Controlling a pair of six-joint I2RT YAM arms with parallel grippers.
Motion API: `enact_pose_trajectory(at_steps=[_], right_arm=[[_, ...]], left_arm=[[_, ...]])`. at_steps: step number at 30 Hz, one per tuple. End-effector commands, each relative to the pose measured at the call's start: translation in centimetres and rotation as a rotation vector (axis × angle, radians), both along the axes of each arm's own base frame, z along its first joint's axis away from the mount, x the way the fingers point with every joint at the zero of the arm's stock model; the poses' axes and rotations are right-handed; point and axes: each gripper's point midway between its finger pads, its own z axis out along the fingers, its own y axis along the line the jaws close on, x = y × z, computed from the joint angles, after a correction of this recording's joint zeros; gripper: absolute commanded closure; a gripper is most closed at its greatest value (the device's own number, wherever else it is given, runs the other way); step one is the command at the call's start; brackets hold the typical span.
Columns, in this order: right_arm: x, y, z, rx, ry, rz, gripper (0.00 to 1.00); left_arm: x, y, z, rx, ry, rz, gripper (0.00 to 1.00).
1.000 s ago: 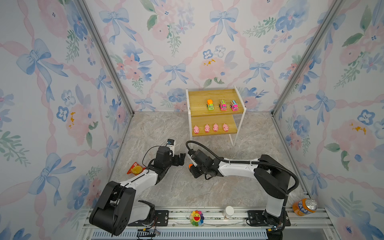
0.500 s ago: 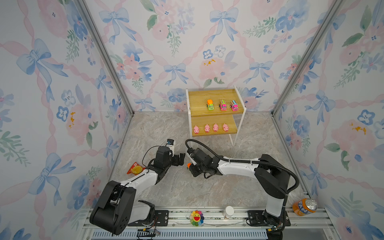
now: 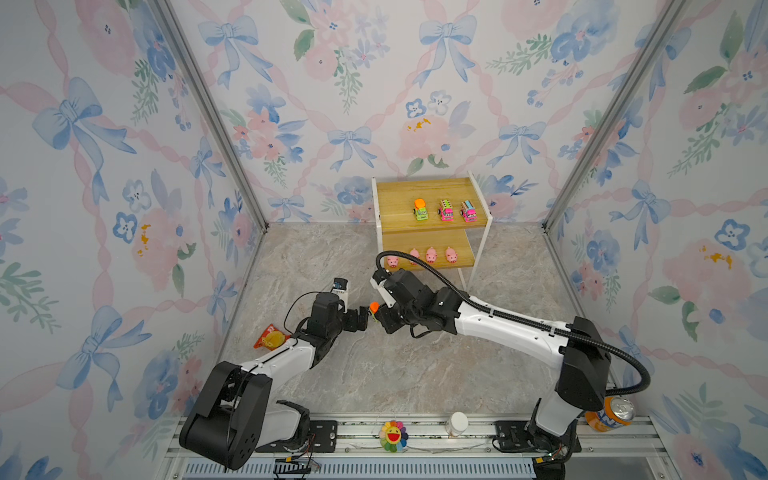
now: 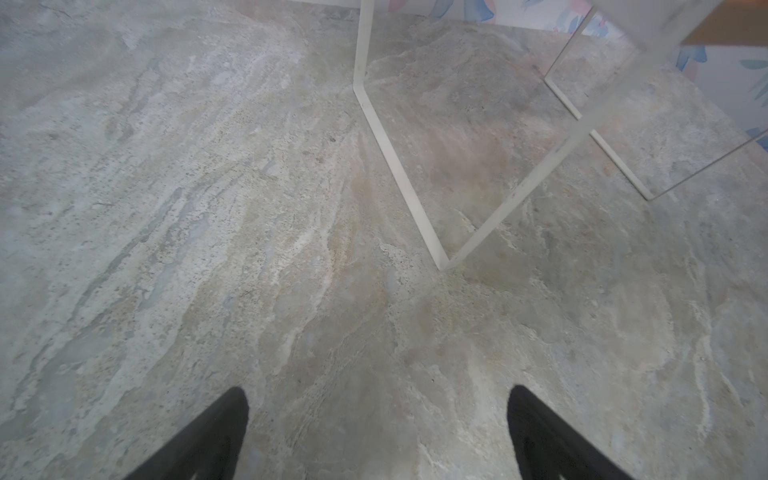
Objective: Place and organize the plastic toys onto the shelf
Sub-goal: 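Lift the truck with the right gripper up to the upper shelf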
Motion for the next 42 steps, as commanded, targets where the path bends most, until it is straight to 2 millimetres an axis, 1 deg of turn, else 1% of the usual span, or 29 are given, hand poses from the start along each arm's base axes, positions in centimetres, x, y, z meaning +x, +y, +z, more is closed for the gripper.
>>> enact_pose_trajectory(at_steps=[1,3,7,13,15,18,20,23,27,31,37,42], right_arm=[[0.0,-2.4,4.3,-0.043,-0.054,-0.014,0.80],[0.2,-3.1,7.2,-0.022,-0.094,-0.024,0.80],[1.2,-4.3,12.1,0.040,-0.148,-0.069,0.81],[3.9,-6.3,19.9,0.161,-0.261,-0.163,0.82],[4.8,-6.6,21.9,0.172,-0.298,-0.186,0.82],[6.4,-6.4,23.7,0.169,-0.349,-0.221,0.82],[7.5,-6.2,24.6,0.179,-0.369,-0.244,0.82],[9.4,-6.3,25.2,0.164,-0.404,-0.303,0.82],[11.5,-5.8,24.9,0.176,-0.413,-0.356,0.82],[12.3,-4.9,24.5,0.211,-0.416,-0.378,0.82],[13.1,-5.6,24.4,0.175,-0.446,-0.433,0.82],[13.8,-6.2,23.4,0.140,-0.444,-0.487,0.84]], left_arm=[[0.5,0.0,0.3,-0.003,-0.002,0.000,0.02],[0.4,0.0,0.2,-0.003,-0.001,-0.003,0.02],[0.4,-0.1,0.4,-0.007,-0.005,-0.007,0.02],[0.5,-0.2,1.0,-0.009,-0.022,-0.021,0.02],[0.6,-0.3,1.2,-0.011,-0.025,-0.024,0.02],[0.6,-0.4,1.3,-0.014,-0.028,-0.026,0.02],[0.5,-0.4,1.3,-0.016,-0.026,-0.028,0.02],[0.5,-0.6,1.4,-0.023,-0.029,-0.037,0.02],[0.4,-0.7,1.6,-0.029,-0.031,-0.044,0.02],[0.3,-0.9,1.9,-0.043,-0.035,-0.052,0.02],[0.3,-1.0,1.8,-0.043,-0.032,-0.058,0.02],[0.4,-1.0,1.6,-0.043,-0.026,-0.060,0.02]])
